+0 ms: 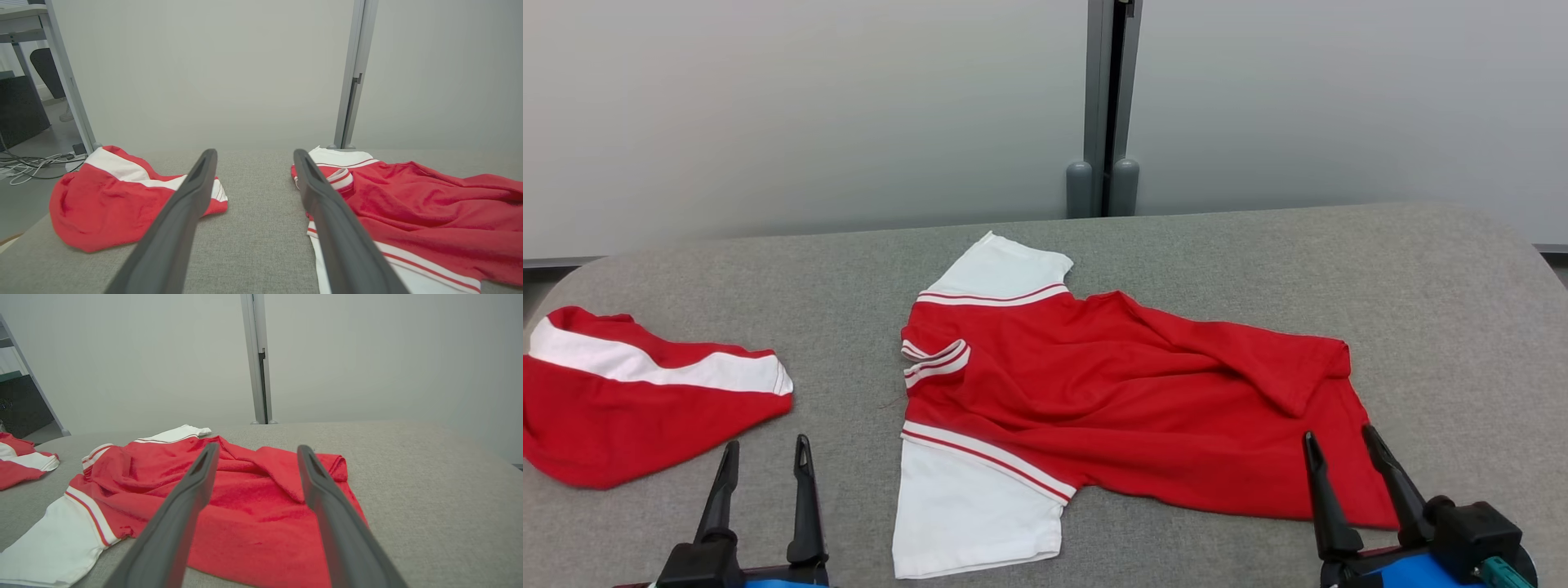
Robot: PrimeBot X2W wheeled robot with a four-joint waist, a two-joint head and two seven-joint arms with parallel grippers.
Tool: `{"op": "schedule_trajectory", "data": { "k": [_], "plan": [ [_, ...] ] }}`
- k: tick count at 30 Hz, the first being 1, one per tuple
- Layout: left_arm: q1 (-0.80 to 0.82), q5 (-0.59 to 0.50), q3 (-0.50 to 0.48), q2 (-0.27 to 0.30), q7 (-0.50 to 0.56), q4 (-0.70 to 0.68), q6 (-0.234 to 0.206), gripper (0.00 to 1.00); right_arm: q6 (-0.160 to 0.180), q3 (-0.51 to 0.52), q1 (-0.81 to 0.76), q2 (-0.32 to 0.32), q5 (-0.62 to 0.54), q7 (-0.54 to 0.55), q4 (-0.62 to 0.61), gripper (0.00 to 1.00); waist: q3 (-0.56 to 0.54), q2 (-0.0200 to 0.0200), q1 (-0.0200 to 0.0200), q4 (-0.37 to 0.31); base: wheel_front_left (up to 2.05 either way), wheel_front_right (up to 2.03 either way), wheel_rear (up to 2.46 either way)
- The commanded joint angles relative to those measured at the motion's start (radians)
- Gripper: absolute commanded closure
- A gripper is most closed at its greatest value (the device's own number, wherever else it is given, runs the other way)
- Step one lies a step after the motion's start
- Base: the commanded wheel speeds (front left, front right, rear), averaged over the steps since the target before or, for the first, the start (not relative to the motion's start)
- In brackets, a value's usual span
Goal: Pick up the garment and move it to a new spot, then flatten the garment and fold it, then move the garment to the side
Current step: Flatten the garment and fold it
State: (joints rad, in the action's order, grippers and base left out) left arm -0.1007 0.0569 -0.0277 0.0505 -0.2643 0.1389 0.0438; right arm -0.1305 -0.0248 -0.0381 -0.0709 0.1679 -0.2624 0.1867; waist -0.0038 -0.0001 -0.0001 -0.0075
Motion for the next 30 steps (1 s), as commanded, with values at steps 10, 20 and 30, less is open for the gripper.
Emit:
{"op": "schedule_trajectory", "data": {
  "k": [10,20,30],
  "plan": [
    [-0.002,-0.002,0.004,0.0,0.0,0.013,-0.016,0.0,0.0,-0.016,-0.012,0.012,-0.012,-0.003,0.028,0.0,-0.001,0.0001,0.0001,0.006,0.0,0.0,0.0],
    [0.005,-0.001,0.003,0.0,0.0,0.02,-0.014,0.0,0.0,-0.014,-0.003,0.013,-0.017,-0.003,0.037,0.0,0.001,0.0001,0.0001,0.004,0.0,0.0,0.0],
    [0.008,0.001,0.007,0.0,0.0,0.028,-0.008,0.0,0.0,-0.015,0.009,0.012,-0.01,-0.003,0.053,0.0,0.005,0.0001,0.0001,-0.002,0.0,0.0,0.0]
  ]
}}
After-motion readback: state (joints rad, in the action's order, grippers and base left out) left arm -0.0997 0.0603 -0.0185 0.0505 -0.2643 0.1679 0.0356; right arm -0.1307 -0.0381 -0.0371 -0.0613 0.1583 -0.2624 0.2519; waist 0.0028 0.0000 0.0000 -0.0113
